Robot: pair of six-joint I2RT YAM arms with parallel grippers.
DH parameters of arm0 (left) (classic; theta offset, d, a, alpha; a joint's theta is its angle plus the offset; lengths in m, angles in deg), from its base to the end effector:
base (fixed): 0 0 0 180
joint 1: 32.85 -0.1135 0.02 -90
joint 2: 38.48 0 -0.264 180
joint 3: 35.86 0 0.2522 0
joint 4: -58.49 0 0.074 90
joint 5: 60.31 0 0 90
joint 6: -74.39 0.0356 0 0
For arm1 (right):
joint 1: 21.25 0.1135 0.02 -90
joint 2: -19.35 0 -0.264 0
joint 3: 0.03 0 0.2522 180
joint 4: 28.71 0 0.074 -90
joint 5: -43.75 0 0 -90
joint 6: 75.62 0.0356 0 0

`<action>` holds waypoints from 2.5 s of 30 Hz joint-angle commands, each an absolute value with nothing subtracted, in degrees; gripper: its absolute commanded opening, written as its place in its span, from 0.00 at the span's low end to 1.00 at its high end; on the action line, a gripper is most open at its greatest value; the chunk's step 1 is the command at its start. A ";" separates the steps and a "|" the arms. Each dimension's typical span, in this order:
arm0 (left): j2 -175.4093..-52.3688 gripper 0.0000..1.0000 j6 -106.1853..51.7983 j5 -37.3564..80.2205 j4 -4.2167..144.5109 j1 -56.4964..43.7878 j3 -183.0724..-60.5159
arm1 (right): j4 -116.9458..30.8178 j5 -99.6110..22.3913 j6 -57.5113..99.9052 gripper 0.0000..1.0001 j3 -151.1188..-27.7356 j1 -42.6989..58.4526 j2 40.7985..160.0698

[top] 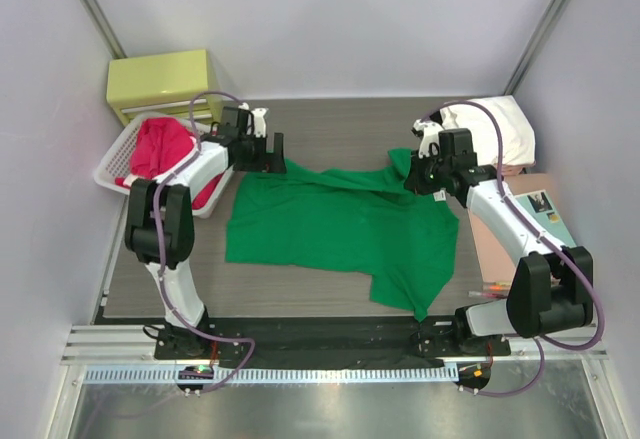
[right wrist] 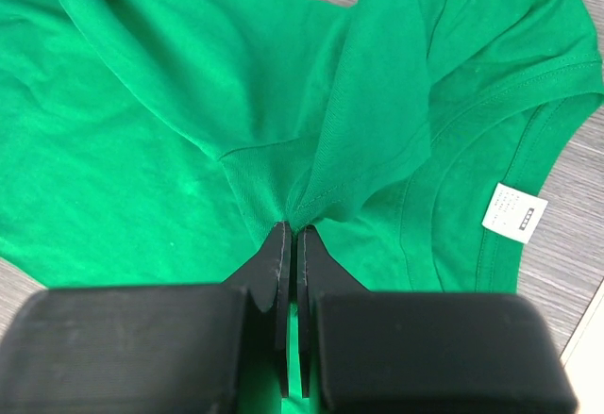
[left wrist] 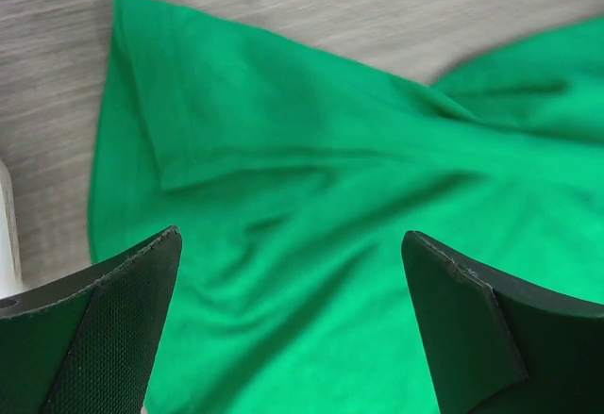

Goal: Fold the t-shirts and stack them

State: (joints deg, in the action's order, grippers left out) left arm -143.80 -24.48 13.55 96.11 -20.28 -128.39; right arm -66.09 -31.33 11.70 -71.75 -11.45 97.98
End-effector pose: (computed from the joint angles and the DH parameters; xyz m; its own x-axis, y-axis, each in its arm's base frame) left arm 0.3928 -0.0977 0.2289 -0.8021 0.0271 -0.5966 0.2614 0.9141 -0.3099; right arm 0.2900 0.0594 0.2663 -0.6712 -0.1618 -0.7234 -0.3779 0.9143 0.1461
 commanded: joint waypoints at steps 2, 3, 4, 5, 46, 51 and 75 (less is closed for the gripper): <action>-149.91 1.00 -27.57 22.81 95.10 -19.85 -134.61 | -62.86 -32.80 10.69 0.01 -71.71 -11.58 98.98; -150.62 1.00 -28.00 25.53 95.36 -19.67 -135.40 | -62.86 -32.63 10.60 0.01 -71.71 -11.58 99.42; -151.07 1.00 -28.01 27.30 95.28 -19.06 -135.58 | -62.51 -32.19 10.60 0.01 -71.80 -11.58 99.60; -152.11 1.00 -27.92 30.97 95.28 -18.71 -135.76 | -62.42 -32.19 10.69 0.01 -71.71 -11.67 99.77; -162.85 0.00 -31.08 39.62 102.57 -15.54 -146.48 | -60.22 -30.61 9.02 0.01 -68.99 -12.46 99.77; -161.53 0.00 -30.73 40.50 102.05 -15.54 -145.60 | -60.31 -30.87 8.93 0.01 -69.16 -12.46 100.21; -147.82 0.81 -21.94 41.47 96.16 -14.66 -134.97 | -59.87 -33.15 7.97 0.46 -70.39 -12.55 101.79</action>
State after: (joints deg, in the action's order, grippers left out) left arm -149.44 -23.47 40.96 98.42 -14.96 -135.82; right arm -61.93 -32.60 8.69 -69.19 -12.37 101.48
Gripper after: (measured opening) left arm 0.793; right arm 0.368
